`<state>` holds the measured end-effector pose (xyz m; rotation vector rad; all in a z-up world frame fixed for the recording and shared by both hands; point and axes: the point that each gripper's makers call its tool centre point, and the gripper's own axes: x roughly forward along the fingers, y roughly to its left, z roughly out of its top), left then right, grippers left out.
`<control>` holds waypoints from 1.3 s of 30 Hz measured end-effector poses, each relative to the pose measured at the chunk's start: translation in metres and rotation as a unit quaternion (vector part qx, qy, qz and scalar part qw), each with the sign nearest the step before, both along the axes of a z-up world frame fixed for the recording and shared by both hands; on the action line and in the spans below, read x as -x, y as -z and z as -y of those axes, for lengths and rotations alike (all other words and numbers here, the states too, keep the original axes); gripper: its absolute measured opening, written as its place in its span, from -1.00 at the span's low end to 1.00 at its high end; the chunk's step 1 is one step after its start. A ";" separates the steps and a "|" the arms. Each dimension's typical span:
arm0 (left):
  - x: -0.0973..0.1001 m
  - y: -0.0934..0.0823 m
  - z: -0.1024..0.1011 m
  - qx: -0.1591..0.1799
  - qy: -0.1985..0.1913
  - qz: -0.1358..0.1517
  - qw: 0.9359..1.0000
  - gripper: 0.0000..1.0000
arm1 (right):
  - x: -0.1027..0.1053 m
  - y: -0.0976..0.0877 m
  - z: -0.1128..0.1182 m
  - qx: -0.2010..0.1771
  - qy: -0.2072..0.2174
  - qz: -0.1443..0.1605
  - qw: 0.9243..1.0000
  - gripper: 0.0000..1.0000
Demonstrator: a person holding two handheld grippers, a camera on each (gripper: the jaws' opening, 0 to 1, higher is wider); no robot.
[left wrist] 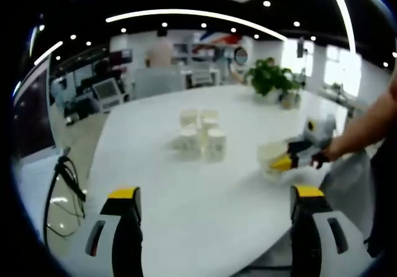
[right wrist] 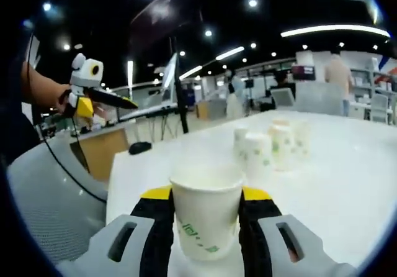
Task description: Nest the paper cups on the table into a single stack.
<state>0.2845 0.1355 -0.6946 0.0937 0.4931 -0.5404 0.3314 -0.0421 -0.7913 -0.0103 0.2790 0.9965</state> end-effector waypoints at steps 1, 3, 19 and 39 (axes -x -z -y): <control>0.000 0.000 0.000 0.001 0.000 0.000 1.000 0.98 | 0.001 0.001 0.001 0.001 0.000 0.000 1.000 -0.25; -0.001 0.000 0.000 -0.001 -0.001 0.001 1.000 0.98 | 0.003 0.003 0.005 0.004 0.000 -0.003 1.000 -0.24; -0.002 0.000 0.006 0.003 0.001 0.003 1.000 0.98 | 0.018 0.025 0.017 0.063 -0.018 -0.012 0.998 -0.20; -0.009 -0.006 0.021 0.000 0.015 0.030 0.999 0.98 | 0.001 -0.038 0.044 0.044 0.004 -0.006 0.999 0.70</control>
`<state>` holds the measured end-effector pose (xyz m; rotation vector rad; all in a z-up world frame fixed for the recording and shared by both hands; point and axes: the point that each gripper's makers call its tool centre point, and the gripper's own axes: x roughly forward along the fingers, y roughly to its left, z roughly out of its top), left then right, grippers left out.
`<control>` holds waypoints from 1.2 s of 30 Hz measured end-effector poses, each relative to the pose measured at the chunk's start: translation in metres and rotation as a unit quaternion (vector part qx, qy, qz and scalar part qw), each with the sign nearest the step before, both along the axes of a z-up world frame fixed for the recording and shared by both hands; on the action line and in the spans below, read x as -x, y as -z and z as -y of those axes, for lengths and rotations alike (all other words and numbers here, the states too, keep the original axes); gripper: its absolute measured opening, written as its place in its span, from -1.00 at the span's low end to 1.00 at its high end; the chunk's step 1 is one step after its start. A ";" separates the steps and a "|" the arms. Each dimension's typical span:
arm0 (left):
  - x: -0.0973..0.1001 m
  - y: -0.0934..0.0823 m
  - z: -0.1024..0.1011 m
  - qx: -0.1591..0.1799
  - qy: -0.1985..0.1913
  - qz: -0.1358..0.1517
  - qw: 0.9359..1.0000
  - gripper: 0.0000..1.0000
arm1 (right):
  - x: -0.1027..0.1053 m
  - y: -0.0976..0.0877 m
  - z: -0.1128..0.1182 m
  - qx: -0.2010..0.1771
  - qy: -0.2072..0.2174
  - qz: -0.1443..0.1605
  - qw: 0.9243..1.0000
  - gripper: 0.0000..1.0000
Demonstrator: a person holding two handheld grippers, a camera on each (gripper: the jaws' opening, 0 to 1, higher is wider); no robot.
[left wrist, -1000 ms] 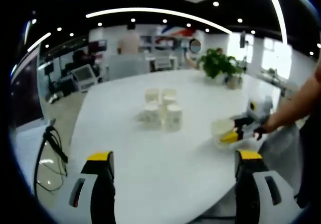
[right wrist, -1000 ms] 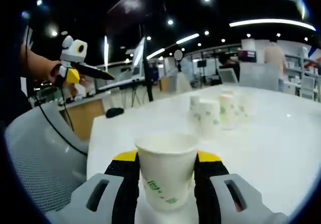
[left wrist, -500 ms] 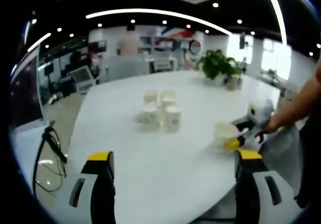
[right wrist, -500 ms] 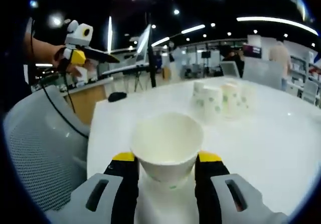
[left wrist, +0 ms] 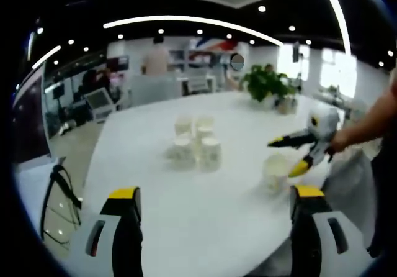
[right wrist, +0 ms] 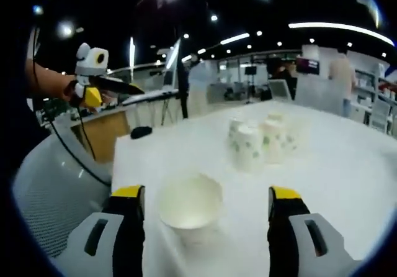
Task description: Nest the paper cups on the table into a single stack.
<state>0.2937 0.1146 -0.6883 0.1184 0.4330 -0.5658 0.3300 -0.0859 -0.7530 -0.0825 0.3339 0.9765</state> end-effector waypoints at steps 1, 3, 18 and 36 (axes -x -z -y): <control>-0.001 -0.002 0.002 -0.004 0.003 0.008 1.000 0.98 | 0.000 -0.003 0.001 -0.002 0.001 0.002 1.000 0.74; -0.002 -0.001 0.008 -0.001 0.007 0.010 1.000 0.98 | -0.003 -0.016 0.011 -0.004 0.008 0.014 1.000 0.76; -0.017 0.021 0.032 0.016 0.007 0.004 1.000 0.97 | -0.008 -0.033 0.101 0.000 0.118 0.023 0.993 1.00; -0.021 0.024 0.016 0.015 -0.003 0.013 1.000 0.93 | 0.010 -0.034 0.152 0.011 0.136 0.016 0.991 1.00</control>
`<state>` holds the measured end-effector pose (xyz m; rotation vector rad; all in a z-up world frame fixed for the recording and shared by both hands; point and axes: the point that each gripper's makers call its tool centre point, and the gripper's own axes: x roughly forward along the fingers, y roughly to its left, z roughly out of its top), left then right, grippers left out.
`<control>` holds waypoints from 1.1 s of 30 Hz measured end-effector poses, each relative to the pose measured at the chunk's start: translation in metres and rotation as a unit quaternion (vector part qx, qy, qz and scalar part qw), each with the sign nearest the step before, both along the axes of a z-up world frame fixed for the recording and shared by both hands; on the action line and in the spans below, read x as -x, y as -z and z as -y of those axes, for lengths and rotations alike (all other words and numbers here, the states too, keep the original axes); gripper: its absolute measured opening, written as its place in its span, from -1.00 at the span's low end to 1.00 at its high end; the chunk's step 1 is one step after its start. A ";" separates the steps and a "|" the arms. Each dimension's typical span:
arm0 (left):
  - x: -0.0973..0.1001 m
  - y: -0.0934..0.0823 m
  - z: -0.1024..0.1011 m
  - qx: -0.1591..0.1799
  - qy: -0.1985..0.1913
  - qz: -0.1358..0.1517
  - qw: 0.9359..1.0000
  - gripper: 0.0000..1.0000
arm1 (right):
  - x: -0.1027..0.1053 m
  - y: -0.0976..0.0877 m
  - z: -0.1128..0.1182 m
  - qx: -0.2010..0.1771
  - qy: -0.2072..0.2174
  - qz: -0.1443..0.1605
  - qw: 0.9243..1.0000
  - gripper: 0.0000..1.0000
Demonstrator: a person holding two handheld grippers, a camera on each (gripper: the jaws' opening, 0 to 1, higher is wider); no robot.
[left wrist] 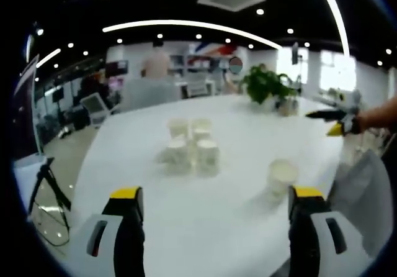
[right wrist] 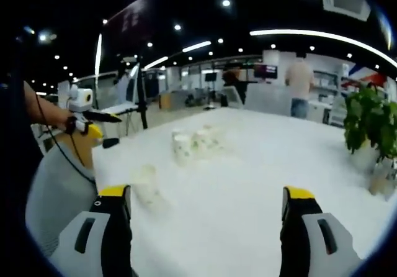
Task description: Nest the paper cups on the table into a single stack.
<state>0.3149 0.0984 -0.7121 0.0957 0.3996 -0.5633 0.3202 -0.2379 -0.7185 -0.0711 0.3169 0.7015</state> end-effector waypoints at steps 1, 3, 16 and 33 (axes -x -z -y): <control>0.000 0.000 -0.001 0.000 -0.001 0.000 1.000 0.92 | -0.001 0.000 0.001 0.000 0.003 0.000 1.000 1.00; -0.001 0.000 -0.002 0.001 -0.004 -0.002 1.000 0.92 | -0.002 0.000 0.002 -0.003 0.006 0.000 1.000 1.00; -0.006 0.001 0.005 0.007 0.000 -0.007 1.000 0.97 | -0.002 0.002 -0.001 -0.005 0.000 0.000 1.000 1.00; -0.042 0.003 0.032 0.012 0.033 -0.008 0.999 0.95 | 0.003 0.003 0.006 -0.011 0.015 -0.006 1.000 1.00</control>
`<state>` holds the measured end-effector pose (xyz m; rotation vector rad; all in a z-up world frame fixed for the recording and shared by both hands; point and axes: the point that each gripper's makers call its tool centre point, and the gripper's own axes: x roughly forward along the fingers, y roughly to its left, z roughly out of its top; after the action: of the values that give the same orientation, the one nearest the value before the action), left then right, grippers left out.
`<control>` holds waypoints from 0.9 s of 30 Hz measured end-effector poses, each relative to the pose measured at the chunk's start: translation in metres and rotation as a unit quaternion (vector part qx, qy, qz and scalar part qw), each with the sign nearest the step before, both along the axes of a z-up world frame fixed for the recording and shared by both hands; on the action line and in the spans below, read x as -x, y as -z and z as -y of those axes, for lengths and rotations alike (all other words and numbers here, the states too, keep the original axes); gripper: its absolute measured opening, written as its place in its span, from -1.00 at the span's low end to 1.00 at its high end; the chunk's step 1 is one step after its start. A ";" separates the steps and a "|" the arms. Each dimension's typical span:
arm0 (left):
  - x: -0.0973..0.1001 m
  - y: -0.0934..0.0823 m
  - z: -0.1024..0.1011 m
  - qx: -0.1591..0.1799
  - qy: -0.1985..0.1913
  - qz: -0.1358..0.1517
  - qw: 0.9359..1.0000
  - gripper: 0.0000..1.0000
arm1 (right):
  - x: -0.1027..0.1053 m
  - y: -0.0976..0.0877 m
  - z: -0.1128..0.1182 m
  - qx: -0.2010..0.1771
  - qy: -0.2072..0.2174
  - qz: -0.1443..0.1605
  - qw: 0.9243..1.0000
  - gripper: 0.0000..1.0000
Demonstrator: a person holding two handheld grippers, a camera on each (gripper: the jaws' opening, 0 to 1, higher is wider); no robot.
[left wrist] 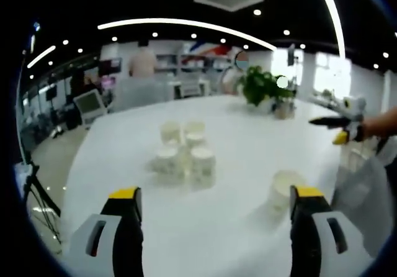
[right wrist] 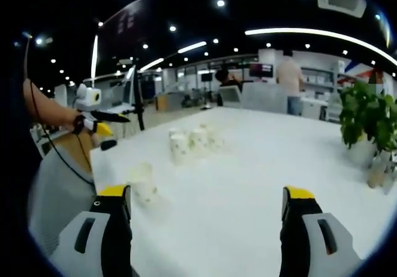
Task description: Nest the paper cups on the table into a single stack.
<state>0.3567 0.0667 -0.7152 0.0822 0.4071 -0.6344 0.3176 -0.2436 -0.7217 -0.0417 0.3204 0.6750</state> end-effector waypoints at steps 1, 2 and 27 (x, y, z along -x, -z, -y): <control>-0.002 0.000 0.002 0.001 0.001 0.000 1.000 0.93 | -0.001 0.000 0.001 -0.002 0.003 -0.001 1.000 1.00; -0.005 0.001 0.005 0.003 0.006 -0.002 1.000 0.91 | -0.001 -0.001 0.001 -0.005 0.005 0.000 1.000 1.00; -0.067 0.036 0.041 -0.009 0.012 -0.030 0.999 0.68 | 0.005 0.006 -0.005 0.004 -0.001 -0.006 1.000 1.00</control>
<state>0.4238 0.0262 -0.7514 0.0858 0.4714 -0.6570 0.3125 -0.2388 -0.7272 -0.0452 0.3341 0.6772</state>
